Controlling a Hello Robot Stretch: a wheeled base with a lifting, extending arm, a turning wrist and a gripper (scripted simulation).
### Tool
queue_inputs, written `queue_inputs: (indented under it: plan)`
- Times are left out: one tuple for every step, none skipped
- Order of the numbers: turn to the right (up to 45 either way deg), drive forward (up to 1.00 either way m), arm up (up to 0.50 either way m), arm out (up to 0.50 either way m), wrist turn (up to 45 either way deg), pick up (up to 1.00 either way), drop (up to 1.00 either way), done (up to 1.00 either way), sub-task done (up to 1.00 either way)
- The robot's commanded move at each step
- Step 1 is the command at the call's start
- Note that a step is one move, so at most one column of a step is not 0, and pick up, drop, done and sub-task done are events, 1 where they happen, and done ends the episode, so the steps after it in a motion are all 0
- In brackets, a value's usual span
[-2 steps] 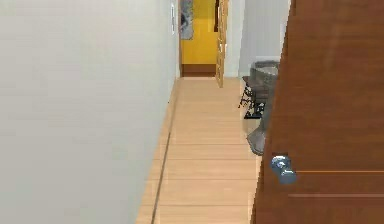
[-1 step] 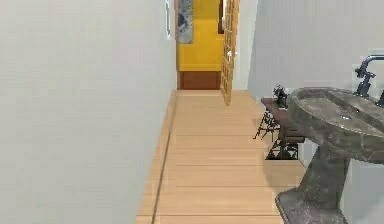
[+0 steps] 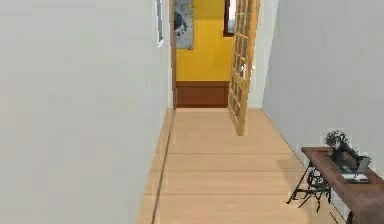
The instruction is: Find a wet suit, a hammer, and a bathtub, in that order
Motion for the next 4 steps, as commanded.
queue_inputs:
  plan:
    - [0.0, 1.0, 0.0, 0.0, 0.0, 0.0, 0.0, 0.0, 0.0]
    - [0.0, 1.0, 0.0, 0.0, 0.0, 0.0, 0.0, 0.0, 0.0]
    - [0.0, 1.0, 0.0, 0.0, 0.0, 0.0, 0.0, 0.0, 0.0]
    - [-6.0, 0.0, 0.0, 0.0, 0.0, 0.0, 0.0, 0.0, 0.0]
